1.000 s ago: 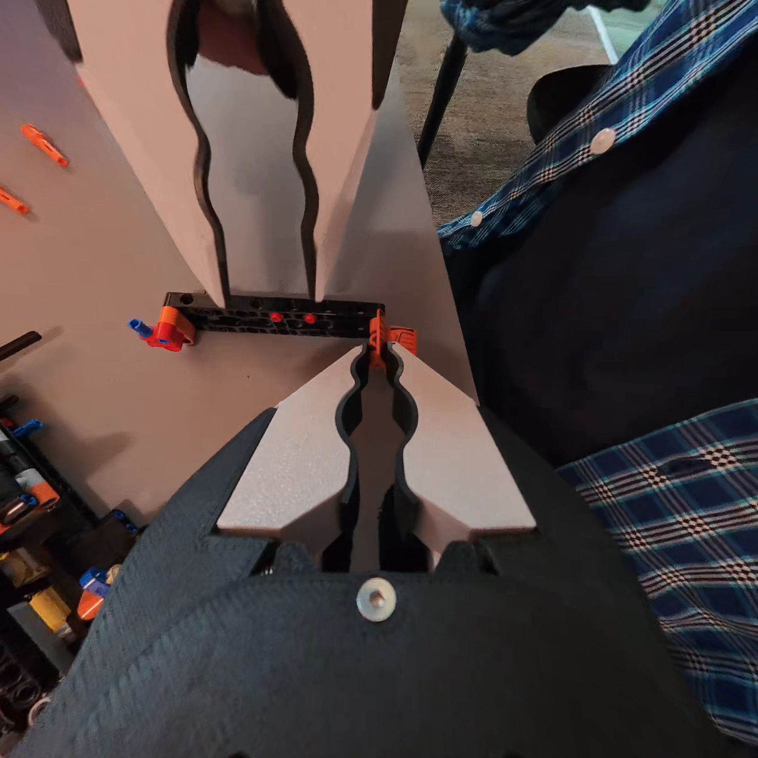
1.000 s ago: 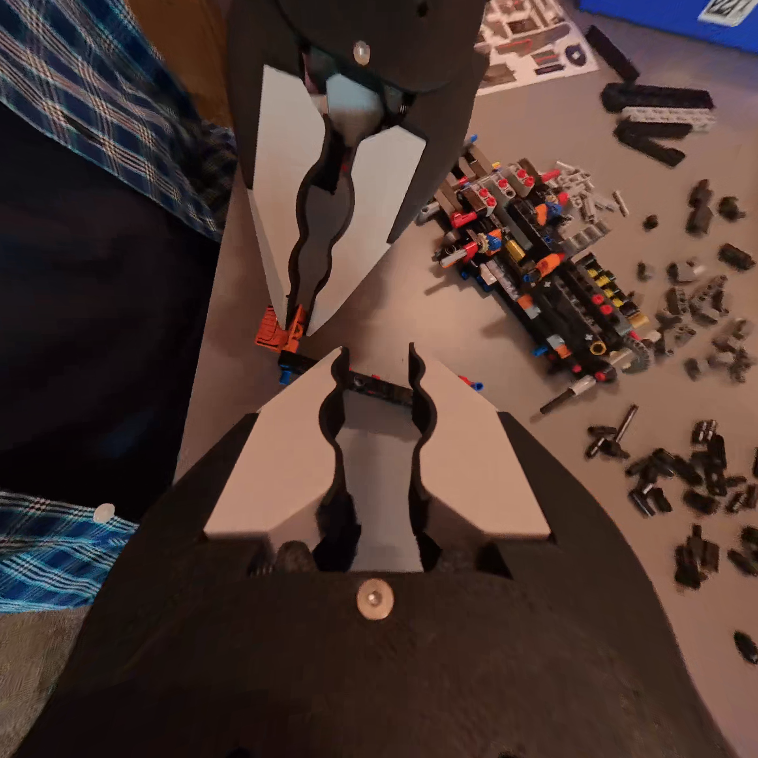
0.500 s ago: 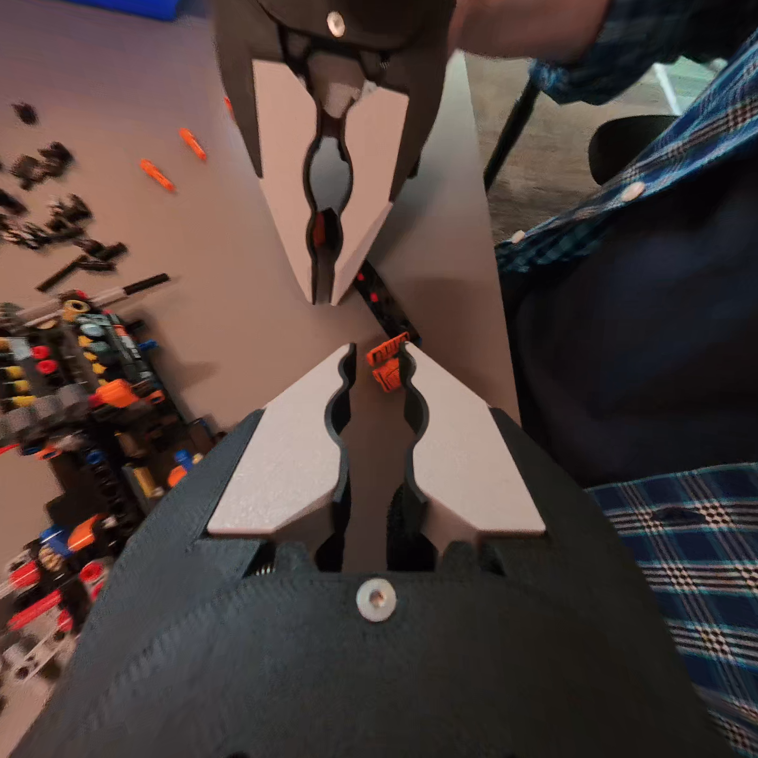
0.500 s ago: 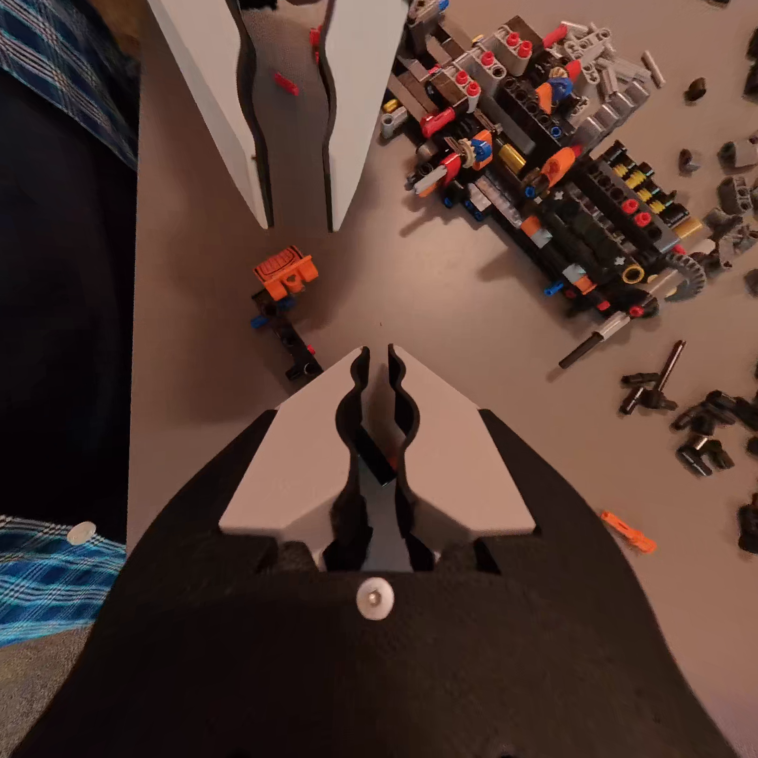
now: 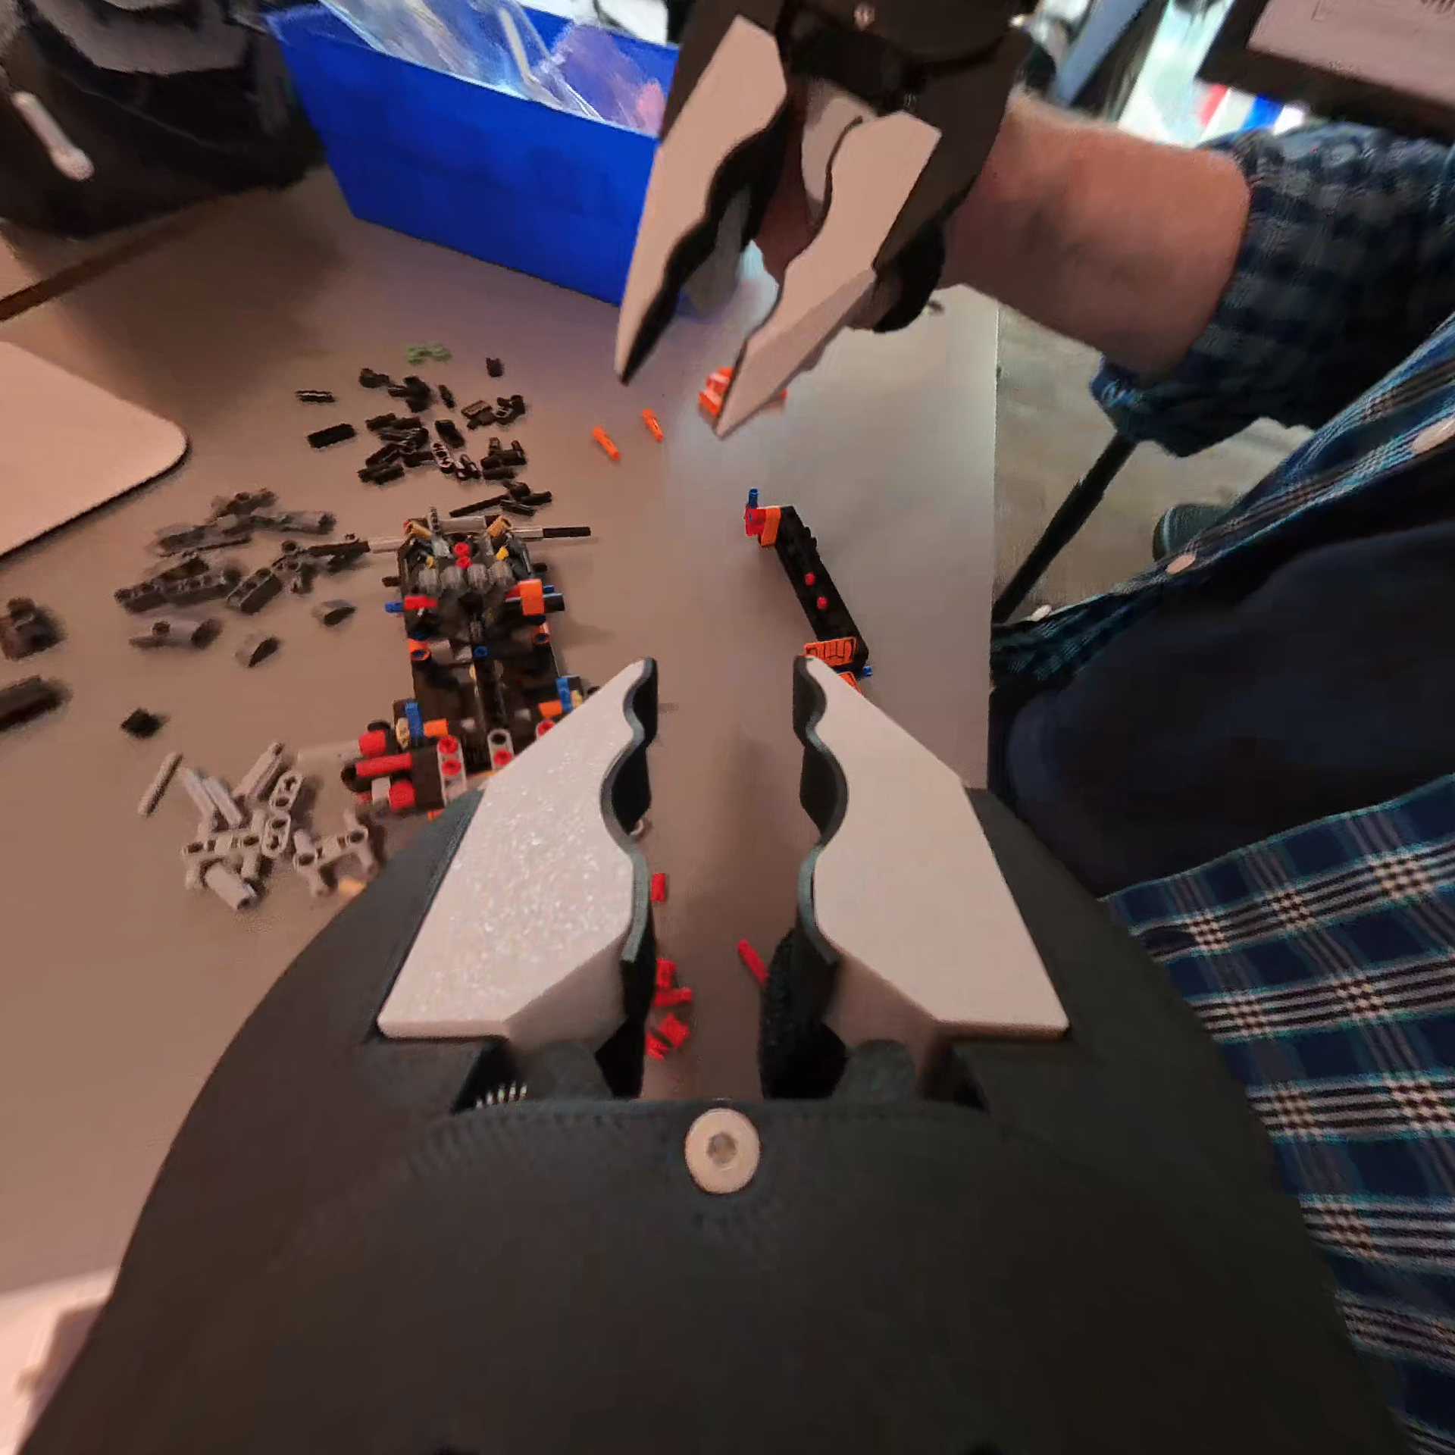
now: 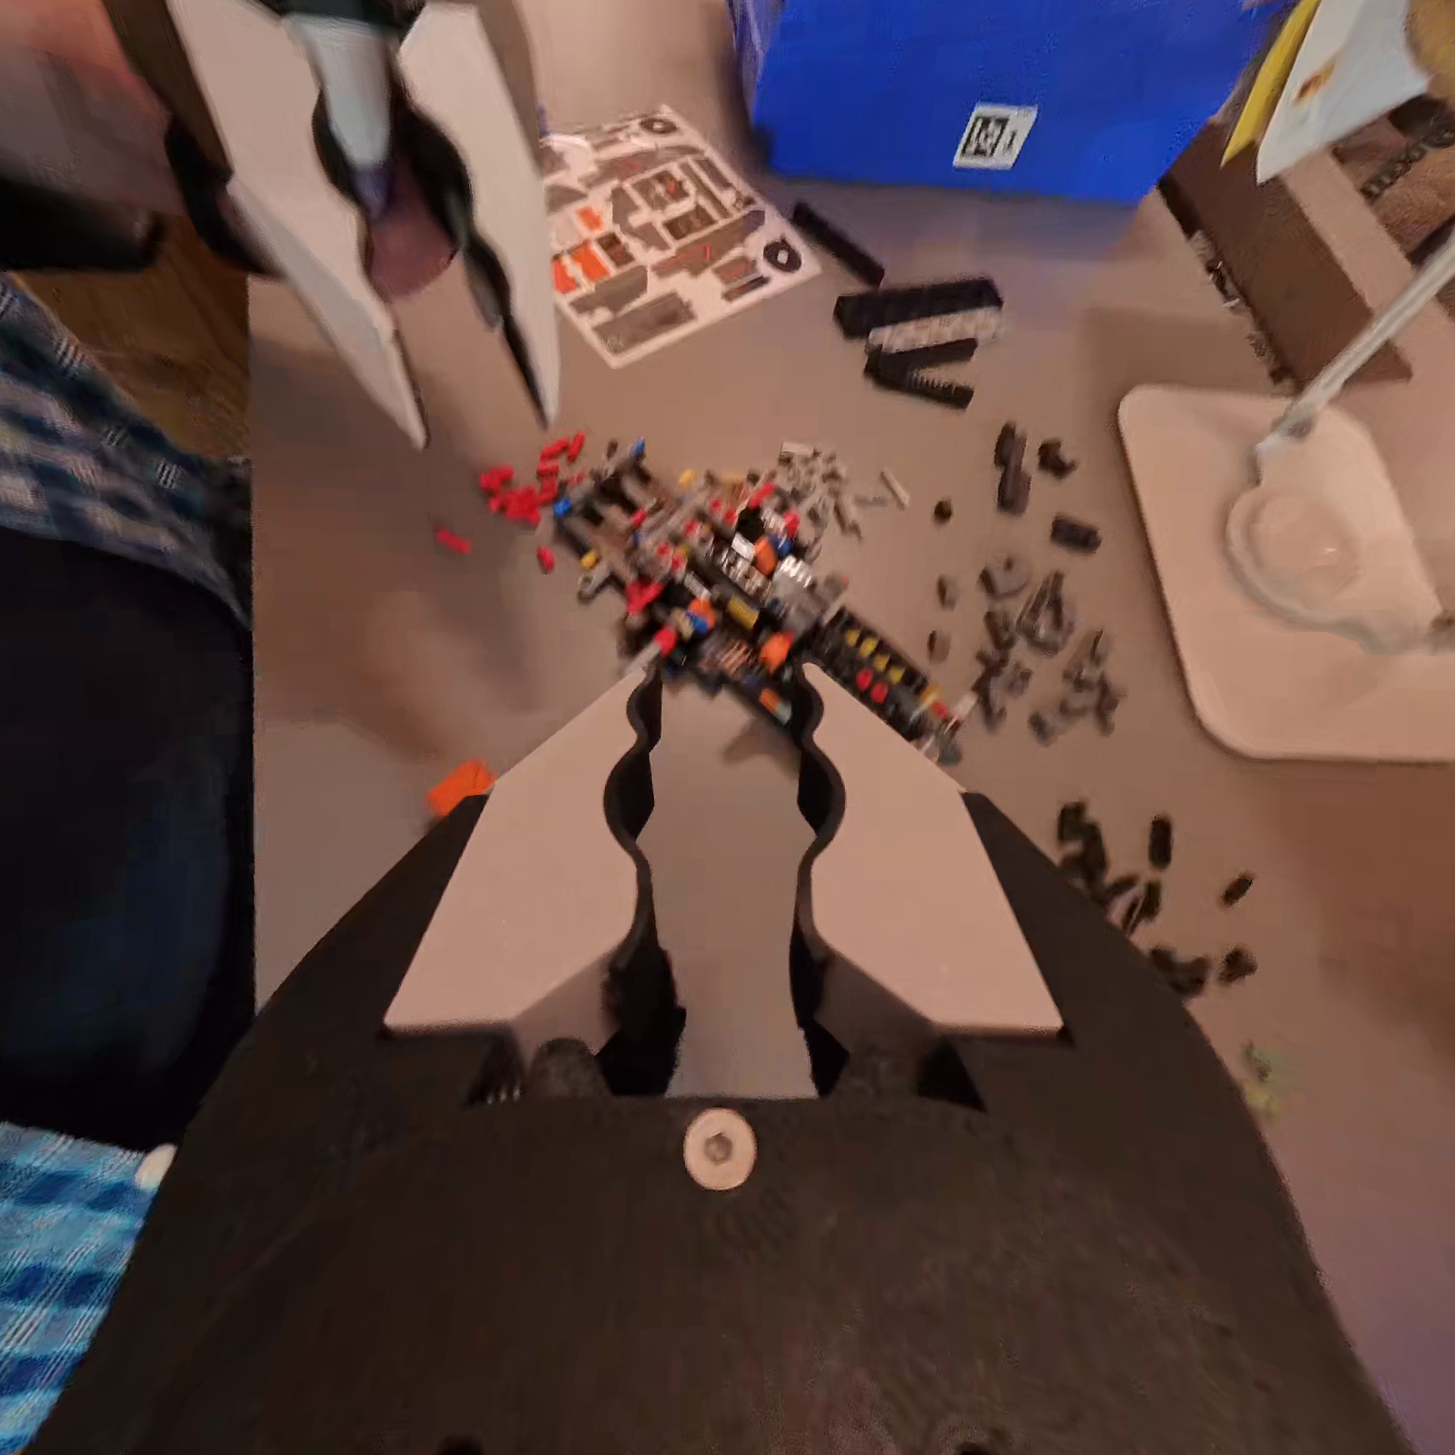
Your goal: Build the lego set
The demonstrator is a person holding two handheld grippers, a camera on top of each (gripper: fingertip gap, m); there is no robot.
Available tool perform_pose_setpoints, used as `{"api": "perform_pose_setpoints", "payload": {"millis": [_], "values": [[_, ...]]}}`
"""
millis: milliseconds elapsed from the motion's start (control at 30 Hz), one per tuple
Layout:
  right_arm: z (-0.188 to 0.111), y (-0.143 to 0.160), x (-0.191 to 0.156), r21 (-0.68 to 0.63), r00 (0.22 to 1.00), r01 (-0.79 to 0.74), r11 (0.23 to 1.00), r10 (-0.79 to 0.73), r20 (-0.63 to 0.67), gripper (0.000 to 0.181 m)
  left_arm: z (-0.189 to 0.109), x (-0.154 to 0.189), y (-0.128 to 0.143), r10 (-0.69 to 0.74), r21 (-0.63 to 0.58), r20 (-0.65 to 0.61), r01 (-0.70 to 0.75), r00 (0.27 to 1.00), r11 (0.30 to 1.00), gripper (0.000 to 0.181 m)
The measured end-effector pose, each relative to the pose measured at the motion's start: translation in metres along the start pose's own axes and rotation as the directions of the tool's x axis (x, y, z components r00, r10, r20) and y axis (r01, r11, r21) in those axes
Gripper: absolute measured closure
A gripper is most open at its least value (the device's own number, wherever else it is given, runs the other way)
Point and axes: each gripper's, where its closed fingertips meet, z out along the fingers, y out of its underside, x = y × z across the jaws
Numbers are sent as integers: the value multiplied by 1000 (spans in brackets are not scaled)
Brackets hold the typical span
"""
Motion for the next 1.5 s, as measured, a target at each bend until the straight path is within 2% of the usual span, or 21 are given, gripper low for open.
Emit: {"api": "perform_pose_setpoints", "payload": {"millis": [67,133,267,333,433,567,667,733,900,1033,1267,1500], "values": [[18,-29,12,-27,998,55,998,-55,-16,157,-9,-1,7,-42,20,33,42,999,999,151],[47,-56,22,-50,995,100,994,-100,0,155,-16,-1,15,-97,36,49,95,994,995,152],[124,-93,41,-100,989,85,991,-72,129,147,-26,1,27,-162,66,72,157,984,985,153],[164,-110,47,-95,979,106,990,-87,186,154,-29,3,31,-182,77,65,177,981,981,154],[224,-115,61,-167,963,210,963,-175,204,155,-31,-1,33,-164,73,78,158,983,985,154],[287,-121,69,-193,930,322,927,-272,246,159,-37,-7,33,-178,104,73,170,981,980,154],[322,-115,73,-238,918,340,910,-267,292,158,-40,-12,36,-186,114,77,177,979,978,154],[334,-112,70,-237,906,351,906,-265,330,170,-43,-14,36,-194,130,74,183,978,974,153],[332,-111,64,-250,893,369,895,-266,363,176,-47,-17,36,-191,144,72,179,979,973,153],[308,-120,62,-220,905,335,916,-248,344,177,-48,-17,37,-196,149,62,185,979,971,152],[223,-143,48,-124,926,290,949,-245,288,177,-50,-18,35,-182,154,86,168,979,974,147],[121,-131,27,-104,959,237,966,-216,185,177,-43,-14,33,-121,122,142,105,982,987,133]]}}
